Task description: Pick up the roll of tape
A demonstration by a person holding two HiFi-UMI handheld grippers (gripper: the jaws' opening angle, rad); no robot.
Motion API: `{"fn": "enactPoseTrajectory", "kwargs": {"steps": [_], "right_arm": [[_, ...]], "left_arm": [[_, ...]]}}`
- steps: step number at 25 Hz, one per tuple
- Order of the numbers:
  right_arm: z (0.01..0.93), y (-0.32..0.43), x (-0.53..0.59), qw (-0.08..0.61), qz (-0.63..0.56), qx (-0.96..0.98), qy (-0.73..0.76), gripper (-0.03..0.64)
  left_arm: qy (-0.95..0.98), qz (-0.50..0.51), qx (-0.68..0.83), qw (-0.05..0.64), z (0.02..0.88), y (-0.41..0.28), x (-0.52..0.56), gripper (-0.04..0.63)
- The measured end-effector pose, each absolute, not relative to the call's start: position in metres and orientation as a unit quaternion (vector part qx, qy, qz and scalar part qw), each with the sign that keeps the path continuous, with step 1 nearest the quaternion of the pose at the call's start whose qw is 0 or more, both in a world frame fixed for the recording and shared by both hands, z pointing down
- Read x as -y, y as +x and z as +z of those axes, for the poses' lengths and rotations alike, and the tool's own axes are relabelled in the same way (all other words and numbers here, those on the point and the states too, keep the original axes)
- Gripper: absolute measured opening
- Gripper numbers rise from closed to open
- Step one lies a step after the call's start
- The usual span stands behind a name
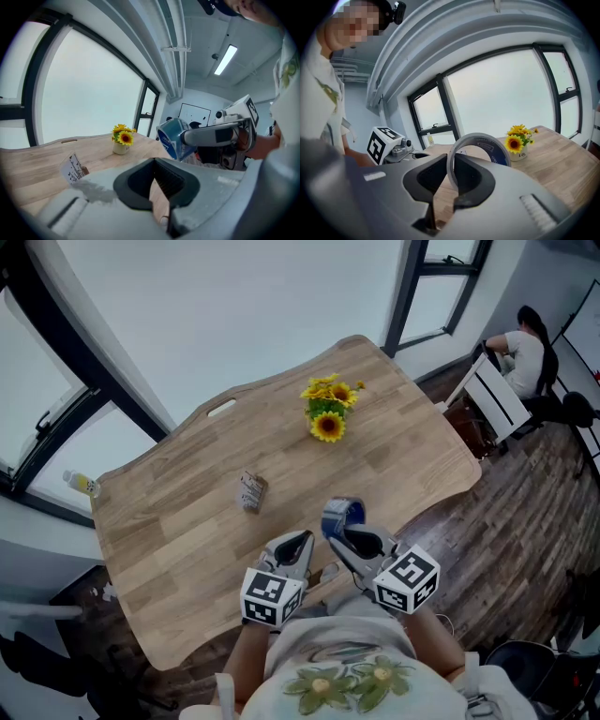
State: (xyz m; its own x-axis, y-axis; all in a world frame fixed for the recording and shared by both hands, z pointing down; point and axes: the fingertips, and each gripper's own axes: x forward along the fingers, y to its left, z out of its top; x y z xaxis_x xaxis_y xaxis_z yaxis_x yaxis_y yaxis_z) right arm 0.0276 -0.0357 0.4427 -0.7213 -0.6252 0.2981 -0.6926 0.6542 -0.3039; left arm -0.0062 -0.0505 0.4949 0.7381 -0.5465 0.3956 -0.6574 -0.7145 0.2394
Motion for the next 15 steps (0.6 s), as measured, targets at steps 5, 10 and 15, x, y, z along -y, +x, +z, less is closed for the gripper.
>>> {"fn": "enactPoseTrajectory", "kwargs": {"steps": [5, 10, 15], "right_arm": [[0.442, 0.029, 0.026, 0.08, 0.197, 0.903, 0.373, 0.046], [0.441, 0.027, 0.018, 0.078, 0.195, 0.901, 0.38, 0.046], [0.442, 0.027, 0.013, 0.079, 0.196, 0.897, 0.387, 0.046]], "left_arm": [[0.917, 0.15, 0.323, 0.181, 0.495, -0.005, 0.04, 0.005], [0.919, 0.15, 0.319, 0.179, 0.493, -0.008, 0.032, 0.005], [0.919, 0.151, 0.318, 0.178, 0.493, -0.011, 0.027, 0.005]]}}
